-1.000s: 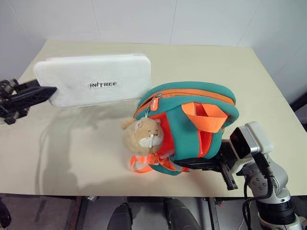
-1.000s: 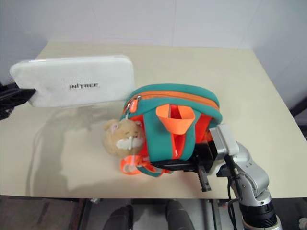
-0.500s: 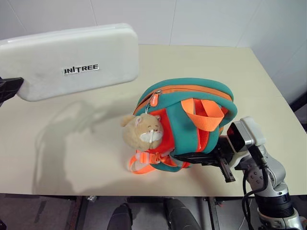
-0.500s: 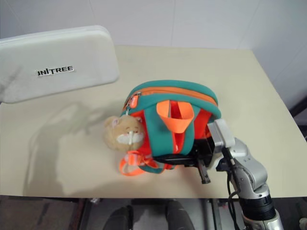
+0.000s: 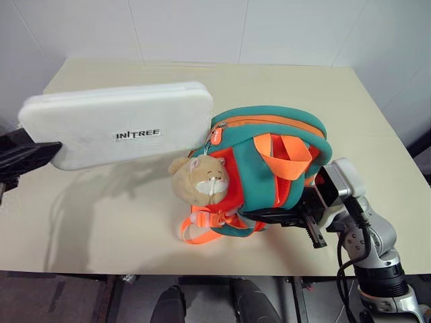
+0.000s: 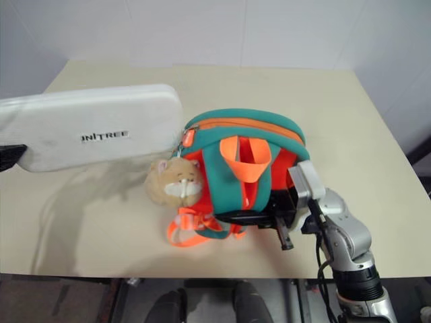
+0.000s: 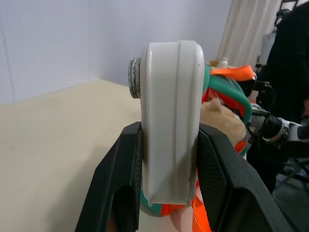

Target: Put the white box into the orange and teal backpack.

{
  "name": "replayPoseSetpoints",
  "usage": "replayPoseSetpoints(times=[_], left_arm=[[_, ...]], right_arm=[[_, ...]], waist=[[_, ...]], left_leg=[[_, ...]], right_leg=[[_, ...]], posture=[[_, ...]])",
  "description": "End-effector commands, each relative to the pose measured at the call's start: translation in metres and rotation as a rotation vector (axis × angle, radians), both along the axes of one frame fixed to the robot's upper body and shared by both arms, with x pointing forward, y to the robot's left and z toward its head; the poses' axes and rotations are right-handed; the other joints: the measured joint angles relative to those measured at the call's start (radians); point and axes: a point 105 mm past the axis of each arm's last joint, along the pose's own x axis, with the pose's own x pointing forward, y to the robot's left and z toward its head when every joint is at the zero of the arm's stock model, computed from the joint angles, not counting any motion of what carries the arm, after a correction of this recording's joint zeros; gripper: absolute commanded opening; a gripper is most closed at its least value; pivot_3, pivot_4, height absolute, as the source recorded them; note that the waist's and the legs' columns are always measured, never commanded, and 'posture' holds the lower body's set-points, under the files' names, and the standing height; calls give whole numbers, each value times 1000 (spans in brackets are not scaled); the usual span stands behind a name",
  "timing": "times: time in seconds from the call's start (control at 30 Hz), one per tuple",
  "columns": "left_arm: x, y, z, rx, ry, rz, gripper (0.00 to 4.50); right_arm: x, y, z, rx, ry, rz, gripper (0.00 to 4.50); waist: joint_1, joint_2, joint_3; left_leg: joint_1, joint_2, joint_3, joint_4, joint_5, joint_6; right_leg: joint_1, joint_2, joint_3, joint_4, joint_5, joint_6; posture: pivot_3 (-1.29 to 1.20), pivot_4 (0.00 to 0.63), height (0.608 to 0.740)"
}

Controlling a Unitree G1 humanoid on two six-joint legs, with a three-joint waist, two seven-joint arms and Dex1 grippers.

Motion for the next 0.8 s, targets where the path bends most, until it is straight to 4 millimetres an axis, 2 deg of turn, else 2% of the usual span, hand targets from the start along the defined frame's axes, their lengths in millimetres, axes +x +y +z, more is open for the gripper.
replayPoseSetpoints(times=[0.03, 0.4, 0.53, 0.8], left_arm=[[1, -5, 3, 38, -46, -16, 1247], [29, -19, -23, 247, -18, -84, 1247], [39, -26, -25, 322, -27, -108, 1247], [64, -58, -20, 403, -70, -163, 1246]], right_arm=[[-6, 2, 8, 27, -54, 19, 0], [-6, 2, 7, 28, -57, -6, 0], [-6, 3, 7, 28, -56, -13, 0], [-2, 4, 8, 28, -58, -24, 0]], waist=[[0, 0, 0], [2, 0, 0], [4, 0, 0], [4, 0, 0]], left_leg=[[0, 0, 0, 0, 0, 0], [0, 0, 0, 0, 0, 0], [0, 0, 0, 0, 0, 0], [-1, 0, 0, 1, 0, 0]], right_leg=[[0, 0, 0, 0, 0, 0], [0, 0, 0, 0, 0, 0], [0, 0, 0, 0, 0, 0], [0, 1, 0, 1, 0, 1]], posture=[[0, 150, 740], [0, 150, 740], [0, 150, 740], [0, 150, 740]])
